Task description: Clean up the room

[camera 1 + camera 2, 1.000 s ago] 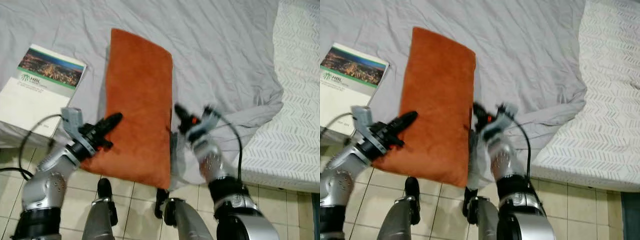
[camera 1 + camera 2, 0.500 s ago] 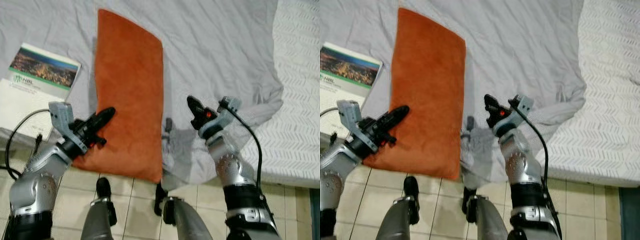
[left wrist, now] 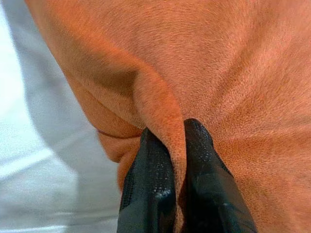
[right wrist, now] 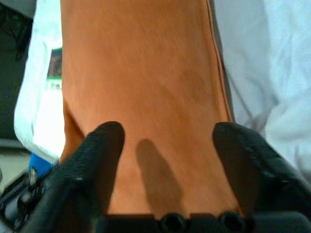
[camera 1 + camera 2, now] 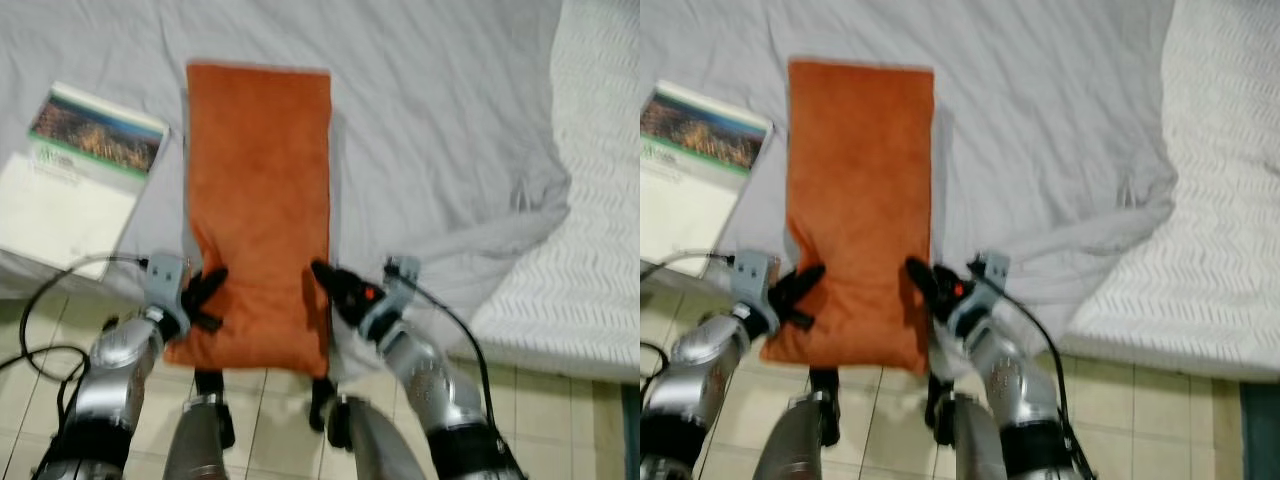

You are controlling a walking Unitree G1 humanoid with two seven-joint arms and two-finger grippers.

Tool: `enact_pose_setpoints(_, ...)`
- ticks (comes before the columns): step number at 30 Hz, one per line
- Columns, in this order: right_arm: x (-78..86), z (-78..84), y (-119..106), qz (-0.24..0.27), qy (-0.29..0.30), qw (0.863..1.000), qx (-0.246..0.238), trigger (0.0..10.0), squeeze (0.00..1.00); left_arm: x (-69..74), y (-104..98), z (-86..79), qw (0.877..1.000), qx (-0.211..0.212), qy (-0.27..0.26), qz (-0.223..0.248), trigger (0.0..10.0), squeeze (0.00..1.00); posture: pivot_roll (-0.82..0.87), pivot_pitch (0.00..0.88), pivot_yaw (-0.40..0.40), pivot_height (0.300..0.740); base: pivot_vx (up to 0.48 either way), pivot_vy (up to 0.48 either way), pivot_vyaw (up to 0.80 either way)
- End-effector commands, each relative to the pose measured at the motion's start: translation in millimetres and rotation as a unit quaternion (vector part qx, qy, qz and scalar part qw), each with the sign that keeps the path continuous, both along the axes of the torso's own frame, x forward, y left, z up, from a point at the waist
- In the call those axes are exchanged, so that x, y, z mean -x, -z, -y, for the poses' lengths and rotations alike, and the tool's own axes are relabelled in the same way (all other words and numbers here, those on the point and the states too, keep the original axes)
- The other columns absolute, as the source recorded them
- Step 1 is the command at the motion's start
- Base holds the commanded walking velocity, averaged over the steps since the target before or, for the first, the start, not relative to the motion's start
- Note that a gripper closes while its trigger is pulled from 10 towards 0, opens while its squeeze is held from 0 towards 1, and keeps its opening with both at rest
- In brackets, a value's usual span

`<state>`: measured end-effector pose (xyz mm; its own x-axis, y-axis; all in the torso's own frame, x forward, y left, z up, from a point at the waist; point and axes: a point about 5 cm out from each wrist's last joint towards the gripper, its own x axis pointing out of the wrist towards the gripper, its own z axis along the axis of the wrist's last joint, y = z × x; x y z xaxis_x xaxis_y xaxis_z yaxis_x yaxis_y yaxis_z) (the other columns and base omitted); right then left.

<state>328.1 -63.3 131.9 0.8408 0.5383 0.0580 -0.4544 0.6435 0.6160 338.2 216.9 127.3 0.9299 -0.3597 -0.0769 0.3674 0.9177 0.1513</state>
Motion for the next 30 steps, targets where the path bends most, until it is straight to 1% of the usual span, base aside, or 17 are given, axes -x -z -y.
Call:
enact_pose_setpoints(1, 8.4, -2.5, 10, -0.016, 0.002, 1.000, -0.007, 10.0, 1.00, 11.3, 37, 3.7, 0.997, -0.042, -0.002, -0.070, 0.0, 0.00, -0.10, 0.738, -0.221, 0.740, 0.000, 0.000, 0.00)
enact_pose_setpoints(2, 11.1, -4.8, 11, -0.019, 0.000, 1.000, -0.009, 10.0, 1.00, 8.6, 35, -0.7, 0.996, -0.060, -0.015, -0.064, 0.0, 0.00, -0.10, 0.738, -0.221, 0.740, 0.000, 0.000, 0.00)
enact_pose_setpoints(3, 15.8, -8.1, 13, -0.024, -0.004, 1.000, -0.008, 10.0, 1.00, 4.6, 31, -7.4, 0.995, -0.077, -0.034, -0.055, 0.0, 1.00, -0.11, 0.732, -0.223, 0.740, 0.000, 0.000, 0.00)
enact_pose_setpoints(4, 19.4, -10.1, 14, -0.027, -0.006, 1.000, -0.007, 10.0, 1.00, 1.7, 29, -11.7, 0.994, -0.087, -0.045, -0.047, 0.0, 1.00, -0.11, 0.732, -0.223, 0.740, 0.000, 0.000, 0.00)
enact_pose_setpoints(5, 25.3, -13.3, 16, -0.034, -0.015, 0.999, -0.007, 10.0, 0.69, -2.3, 25, -16.9, 0.992, -0.104, -0.060, -0.035, 0.0, 1.00, -0.11, 0.732, -0.223, 0.740, 0.000, 0.000, 0.00)
enact_pose_setpoints(6, 30.8, -15.5, 18, -0.037, -0.021, 0.999, -0.006, 10.0, 0.00, -5.6, 21, -22.1, 0.990, -0.113, -0.078, -0.023, 0.0, 1.00, -0.11, 0.728, -0.225, 0.740, 0.000, 0.000, 0.00)
enact_pose_setpoints(7, 34.0, -16.7, 19, -0.039, -0.024, 0.999, -0.006, 10.0, 0.00, -7.5, 18, -25.0, 0.989, -0.117, -0.088, -0.016, 0.0, 1.00, -0.11, 0.728, -0.225, 0.740, 0.000, 0.000, 0.00)
enact_pose_setpoints(8, 37.7, -17.8, 20, -0.042, -0.032, 0.999, -0.006, 10.0, 0.00, -9.9, 13, -28.4, 0.987, -0.126, -0.101, -0.003, 1.9, 1.00, -0.11, 0.728, -0.225, 0.740, 0.000, 0.000, 0.00)
enact_pose_setpoints(9, 37.7, -17.8, 20, -0.042, -0.032, 0.999, -0.006, 10.0, 0.00, -9.9, 13, -28.4, 0.987, -0.126, -0.101, -0.003, 1.9, 1.00, -0.11, 0.728, -0.225, 0.740, 0.000, 0.000, 0.00)
enact_pose_setpoints(10, 40.9, -15.7, 22, -0.044, -0.036, 0.998, -0.007, 10.0, 0.00, -13.8, 2, -32.5, 0.985, -0.121, -0.118, 0.024, 10.0, 1.00, -0.11, 0.724, -0.226, 0.740, 0.000, 0.000, 0.00)
enact_pose_setpoints(13, 41.3, -10.7, 22, -0.036, -0.035, 0.999, 0.006, 10.0, 0.00, -16.6, -10, -34.1, 0.984, -0.114, -0.128, 0.056, 10.0, 1.00, -0.11, 0.722, -0.226, 0.740, 0.000, 0.000, 0.00)
enact_pose_setpoints(17, 38.5, -3.0, 26, -0.022, -0.027, 0.999, 0.042, 10.0, 0.00, -16.8, -22, -35.4, 0.984, -0.073, -0.137, 0.085, 10.0, 1.00, -0.10, 0.718, -0.226, 0.740, 0.000, 0.000, 0.00)
enact_pose_setpoints(22, 37.6, -1.2, 27, -0.027, -0.025, 0.998, 0.046, 10.0, 0.00, -16.7, -28, -30.4, 0.983, -0.069, -0.132, 0.111, 10.0, 1.00, -0.10, 0.718, -0.226, 0.740, 0.000, 0.000, 0.00)
enact_pose_setpoints(25, 37.8, -1.1, 28, -0.025, -0.024, 0.998, 0.050, 10.0, 0.00, -16.2, -45, -30.0, 0.976, -0.048, -0.149, 0.152, 10.0, 1.00, -0.10, 0.717, -0.226, 0.740, 0.000, 0.000, 0.00)
enact_pose_setpoints(27, 37.0, -0.3, 28, -0.014, -0.017, 0.998, 0.063, 10.0, 0.00, -12.9, -60, -32.3, 0.968, -0.033, -0.167, 0.183, 10.0, 1.00, -0.09, 0.720, -0.222, 0.740, 0.000, 0.000, 0.00)
enact_pose_setpoints(29, 35.7, 4.2, 23, 0.009, 0.008, 0.997, 0.073, 10.0, 0.00, -1.2, -64, -25.4, 0.966, -0.025, -0.163, 0.202, 10.0, 1.00, -0.08, 0.725, -0.218, 0.740, 0.000, 0.000, 0.00)
enact_pose_setpoints(30, 36.8, 6.8, 19, 0.035, 0.018, 0.994, 0.100, 10.0, 0.00, 8.3, -63, -17.8, 0.967, -0.020, -0.151, 0.207, 10.0, 1.00, -0.08, 0.726, -0.214, 0.740, 0.000, 0.000, 0.00)
